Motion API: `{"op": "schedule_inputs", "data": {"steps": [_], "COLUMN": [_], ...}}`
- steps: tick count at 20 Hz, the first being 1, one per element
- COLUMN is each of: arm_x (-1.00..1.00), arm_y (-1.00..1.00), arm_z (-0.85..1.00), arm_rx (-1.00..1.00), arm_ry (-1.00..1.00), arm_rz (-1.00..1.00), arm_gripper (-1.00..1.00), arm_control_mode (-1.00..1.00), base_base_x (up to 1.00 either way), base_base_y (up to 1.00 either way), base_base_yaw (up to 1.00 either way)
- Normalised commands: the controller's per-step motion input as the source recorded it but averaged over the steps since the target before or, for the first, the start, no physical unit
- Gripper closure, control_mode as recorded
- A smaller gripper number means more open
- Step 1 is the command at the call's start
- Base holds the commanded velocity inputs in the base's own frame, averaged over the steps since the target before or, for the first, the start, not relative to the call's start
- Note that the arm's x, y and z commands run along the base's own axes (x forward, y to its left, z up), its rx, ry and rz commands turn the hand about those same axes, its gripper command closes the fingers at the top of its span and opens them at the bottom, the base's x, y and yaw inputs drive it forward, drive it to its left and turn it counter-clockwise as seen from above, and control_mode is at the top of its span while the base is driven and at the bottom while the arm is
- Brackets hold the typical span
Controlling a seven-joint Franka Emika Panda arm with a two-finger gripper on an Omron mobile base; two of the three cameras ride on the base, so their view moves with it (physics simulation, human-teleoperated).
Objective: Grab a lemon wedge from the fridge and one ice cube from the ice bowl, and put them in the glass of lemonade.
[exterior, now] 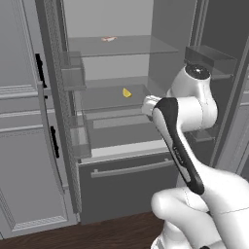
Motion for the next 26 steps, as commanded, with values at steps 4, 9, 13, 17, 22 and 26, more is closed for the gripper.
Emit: {"op": "schedule_inputs", "data": {"steps": [4,9,13,17,22,26], "arm_x": [-0.81,-0.92,-0.08,-0.39,-0.41,-0.21], "arm_y": [-0.63,-0.07,-0.01,-0.08,-0.13,-0.15], "arm_z": [-0.38,-0.12,0.10,0.09,0.17,0.00], "arm_rx": [-0.10,0.00,-0.01,-0.03,-0.08,0.00], "arm_ry": [0.00,-0.01,0.00,-0.05,-0.12,-0.01], "arm_rz": [-0.14,0.01,0.00,0.18,0.07,0.00], "arm_gripper": [-1.00,-1.00,-1.00,-1.00,-1.00,-1.00], "arm_control_mode": [-1.00,-1.00,-1.00,-1.00,-1.00,-1.00], "base_base_x": [0.00,0.00,0.00,0.00,0.00,0.00], "base_base_y": [0.00,0.00,0.00,0.00,0.00,0.00], "base_base_yaw": [0.00,0.00,0.00,0.00,0.00,0.00]}}
